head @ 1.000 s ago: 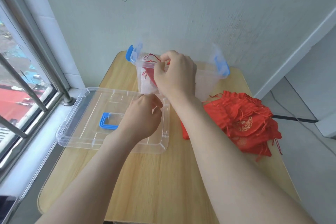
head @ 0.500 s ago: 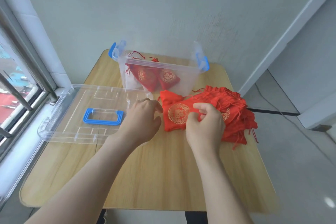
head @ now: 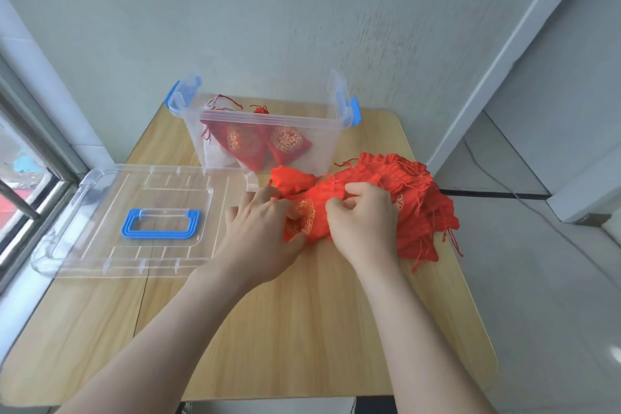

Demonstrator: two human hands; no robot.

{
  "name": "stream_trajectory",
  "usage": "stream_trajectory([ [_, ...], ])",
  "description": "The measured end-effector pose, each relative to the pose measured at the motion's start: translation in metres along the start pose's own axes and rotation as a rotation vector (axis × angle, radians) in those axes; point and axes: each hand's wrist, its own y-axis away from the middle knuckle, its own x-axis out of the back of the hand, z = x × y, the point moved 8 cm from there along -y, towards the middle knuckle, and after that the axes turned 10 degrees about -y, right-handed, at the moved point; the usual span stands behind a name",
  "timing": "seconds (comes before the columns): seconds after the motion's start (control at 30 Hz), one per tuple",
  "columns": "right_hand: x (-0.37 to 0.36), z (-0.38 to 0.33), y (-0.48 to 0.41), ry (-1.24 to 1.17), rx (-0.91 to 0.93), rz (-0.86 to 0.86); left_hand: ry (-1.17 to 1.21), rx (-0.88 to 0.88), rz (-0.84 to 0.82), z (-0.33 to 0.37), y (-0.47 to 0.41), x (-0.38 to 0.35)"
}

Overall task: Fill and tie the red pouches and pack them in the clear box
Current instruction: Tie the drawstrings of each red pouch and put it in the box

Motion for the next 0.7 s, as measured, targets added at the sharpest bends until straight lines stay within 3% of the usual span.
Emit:
stream_trajectory([
  [0.17, -0.012, -0.003, 0.0, 0.028, 0.044, -0.106, -0.016, -0.016, 0.026, 0.004, -0.007, 0.005],
  [0.4, -0.017, -0.03, -0.002, -0.121, 0.216, -0.078, 0.314, -0.011, 0.281, -0.003, -0.012, 0.033],
  [0.7, -0.018, -0.067, 0.016, -0.182, 0.542, -0.181, 0.741, 0.052, 0.233, -0.009, -0.006, 0.05],
])
